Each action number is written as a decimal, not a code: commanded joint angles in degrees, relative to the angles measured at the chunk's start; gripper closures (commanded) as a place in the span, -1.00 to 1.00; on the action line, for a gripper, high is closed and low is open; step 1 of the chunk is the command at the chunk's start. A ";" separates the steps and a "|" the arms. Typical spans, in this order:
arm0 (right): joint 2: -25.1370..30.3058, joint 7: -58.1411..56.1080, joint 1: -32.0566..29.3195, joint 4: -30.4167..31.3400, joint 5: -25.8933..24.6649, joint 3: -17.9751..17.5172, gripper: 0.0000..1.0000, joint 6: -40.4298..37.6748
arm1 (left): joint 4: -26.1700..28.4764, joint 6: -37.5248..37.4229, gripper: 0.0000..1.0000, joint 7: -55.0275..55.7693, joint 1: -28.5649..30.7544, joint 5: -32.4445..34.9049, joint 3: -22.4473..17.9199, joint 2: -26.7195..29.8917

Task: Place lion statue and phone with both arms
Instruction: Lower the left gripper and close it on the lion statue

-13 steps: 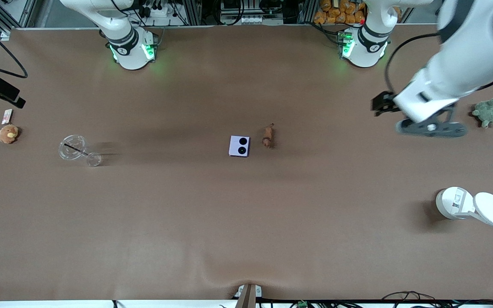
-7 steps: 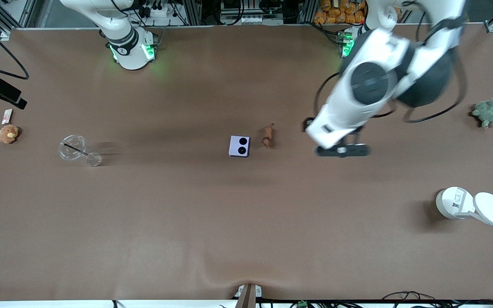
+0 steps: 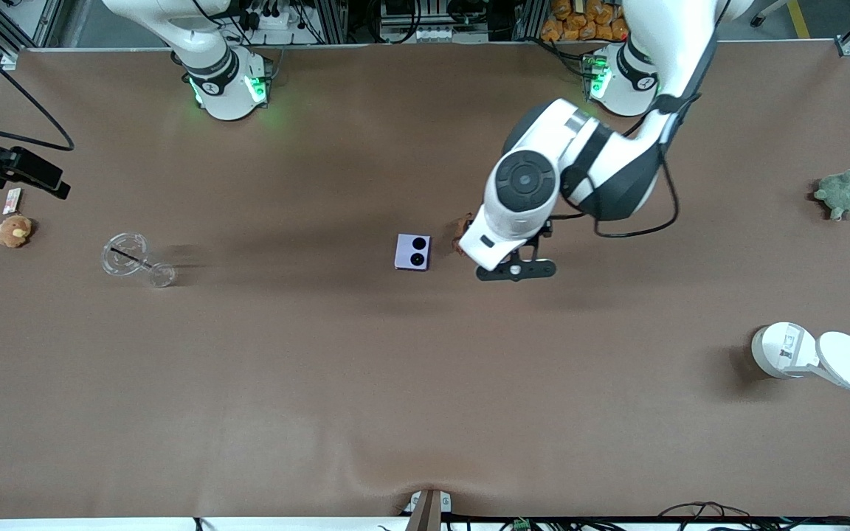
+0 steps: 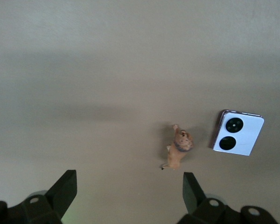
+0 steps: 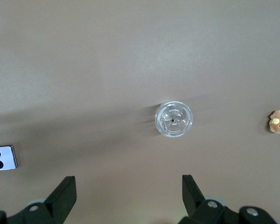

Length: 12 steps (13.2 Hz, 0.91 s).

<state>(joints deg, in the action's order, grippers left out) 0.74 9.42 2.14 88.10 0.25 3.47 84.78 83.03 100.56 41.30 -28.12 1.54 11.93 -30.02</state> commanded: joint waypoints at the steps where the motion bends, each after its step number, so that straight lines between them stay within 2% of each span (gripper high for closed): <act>1: -0.39 -0.02 0.50 -1.35 -0.08 0.48 -1.00 -0.67 | -0.07 3.41 -1.00 2.81 -3.24 -0.75 -0.42 -3.11; 5: -1.26 -0.19 0.77 -1.26 -0.34 0.48 -1.00 -0.67 | 3.70 9.12 -1.00 3.35 -5.09 -0.13 -0.42 -4.17; 12: -3.11 -0.02 0.77 -1.35 0.10 0.48 -1.00 -0.67 | 4.15 9.74 -1.00 2.73 -7.56 0.13 -0.42 -9.61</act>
<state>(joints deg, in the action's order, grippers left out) -0.81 9.42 2.28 88.07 0.22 3.47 84.72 87.20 109.24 44.12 -35.24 1.54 11.90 -38.43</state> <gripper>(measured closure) 0.000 0.000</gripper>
